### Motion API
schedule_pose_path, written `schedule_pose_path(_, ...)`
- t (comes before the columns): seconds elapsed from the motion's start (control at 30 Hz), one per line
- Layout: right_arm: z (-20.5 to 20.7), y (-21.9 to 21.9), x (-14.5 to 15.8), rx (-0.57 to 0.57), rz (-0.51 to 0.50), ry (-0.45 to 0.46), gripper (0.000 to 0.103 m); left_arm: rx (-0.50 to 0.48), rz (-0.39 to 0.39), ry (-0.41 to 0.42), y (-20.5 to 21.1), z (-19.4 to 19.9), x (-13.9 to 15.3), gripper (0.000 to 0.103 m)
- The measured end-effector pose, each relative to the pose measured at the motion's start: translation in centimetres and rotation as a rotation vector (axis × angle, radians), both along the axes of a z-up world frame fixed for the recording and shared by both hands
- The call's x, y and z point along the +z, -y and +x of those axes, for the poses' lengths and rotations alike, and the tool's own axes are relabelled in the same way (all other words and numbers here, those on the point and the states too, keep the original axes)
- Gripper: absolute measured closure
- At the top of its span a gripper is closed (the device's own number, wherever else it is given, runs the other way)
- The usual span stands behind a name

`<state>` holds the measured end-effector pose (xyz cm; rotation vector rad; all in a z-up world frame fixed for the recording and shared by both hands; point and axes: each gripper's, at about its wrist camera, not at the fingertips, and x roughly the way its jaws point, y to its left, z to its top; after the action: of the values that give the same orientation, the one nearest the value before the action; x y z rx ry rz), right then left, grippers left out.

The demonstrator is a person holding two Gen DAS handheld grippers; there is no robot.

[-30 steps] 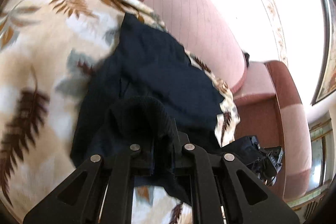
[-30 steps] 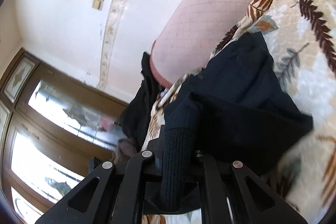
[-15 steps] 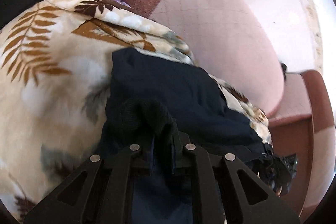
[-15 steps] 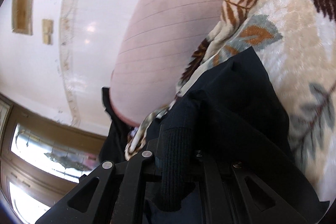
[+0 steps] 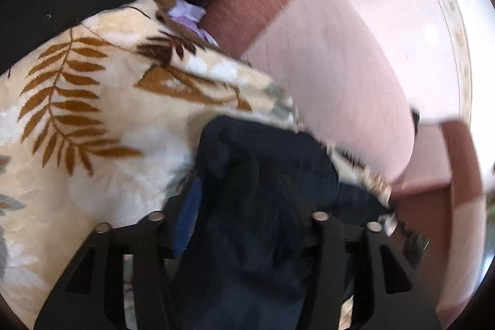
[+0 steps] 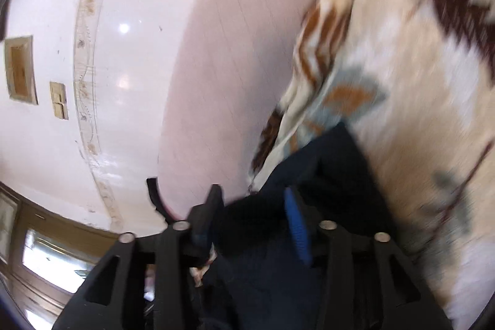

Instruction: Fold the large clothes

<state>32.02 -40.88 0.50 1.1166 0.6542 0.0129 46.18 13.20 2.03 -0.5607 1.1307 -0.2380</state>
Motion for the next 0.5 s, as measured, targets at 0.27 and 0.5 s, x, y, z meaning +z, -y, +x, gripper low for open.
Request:
schedule_pose_path(0.27,1.5,-2.8,0.5,0.113,-0.350,-0.146,0.046,-0.158,0.082,-0.100,4.5,-1.5,-4.0,0.047)
schedule_pose_path(0.5,5.6,-7.8,0.7,0.249,-0.698,-0.187,0.090,-0.197,0.272,0.005,7.6,-2.2,-2.8,0.099)
